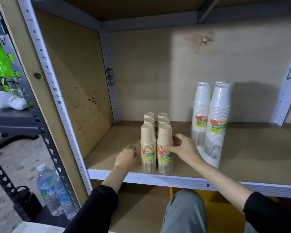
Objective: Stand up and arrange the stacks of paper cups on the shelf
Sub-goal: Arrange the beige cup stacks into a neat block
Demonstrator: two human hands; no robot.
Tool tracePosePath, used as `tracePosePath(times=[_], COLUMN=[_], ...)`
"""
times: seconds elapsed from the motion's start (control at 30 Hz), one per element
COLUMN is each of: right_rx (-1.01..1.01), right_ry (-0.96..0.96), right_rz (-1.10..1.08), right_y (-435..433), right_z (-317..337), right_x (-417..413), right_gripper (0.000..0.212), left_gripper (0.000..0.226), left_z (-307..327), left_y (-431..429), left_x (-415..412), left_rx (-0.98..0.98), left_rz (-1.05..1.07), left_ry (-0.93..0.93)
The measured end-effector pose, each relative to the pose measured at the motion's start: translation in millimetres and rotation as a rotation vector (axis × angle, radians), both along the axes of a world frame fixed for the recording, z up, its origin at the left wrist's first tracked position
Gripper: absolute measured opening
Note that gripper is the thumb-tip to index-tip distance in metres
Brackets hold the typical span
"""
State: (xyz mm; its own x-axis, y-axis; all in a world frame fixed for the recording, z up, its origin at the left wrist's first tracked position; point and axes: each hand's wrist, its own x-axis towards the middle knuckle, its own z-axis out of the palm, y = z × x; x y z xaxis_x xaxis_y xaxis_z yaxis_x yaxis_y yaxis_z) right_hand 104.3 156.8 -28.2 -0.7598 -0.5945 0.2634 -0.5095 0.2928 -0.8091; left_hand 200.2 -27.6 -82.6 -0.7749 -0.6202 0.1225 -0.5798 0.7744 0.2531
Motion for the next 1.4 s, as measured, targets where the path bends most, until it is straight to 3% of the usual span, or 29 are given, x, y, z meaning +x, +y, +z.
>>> tracePosePath(times=[0.2,0.5,0.7,0.93,1.03,1.13,1.4], right_rx=[0.123,0.095,0.305,0.569,0.662,0.710,0.730], right_ry=[-0.078,-0.066,0.013,0.139,0.155,0.174,0.189], right_rz=[0.000,-0.019,0.071,0.237,0.245,0.234,0.232], right_y=[5.1,-0.8,7.8,6.0,1.6,-2.0,-13.6], right_z=[-40.1,-59.6,-58.0,-51.3,-54.1,-58.1,-72.5], right_x=[4.3,4.4,-1.7,-5.5,-8.8,-14.5,-20.7], right_gripper=[0.062,0.058,0.086,0.111,0.139,0.156,0.157], left_gripper=[0.031,0.035,0.037,0.073,0.098,0.126,0.126], left_z=[-4.5,-8.8,-14.6,-12.5,-8.5,-9.7,-21.8], left_y=[1.7,7.7,-10.1,-18.6,-11.1,-5.1,-1.6], left_x=[-13.7,-17.4,-0.8,23.8,22.2,15.2,-5.1], left_rx=[0.043,0.029,0.125,0.369,0.340,0.333,0.303], left_rz=[0.030,0.023,-0.116,-0.305,-0.358,-0.385,-0.408], left_ry=[-0.015,-0.035,-0.040,-0.163,-0.290,-0.291,-0.214])
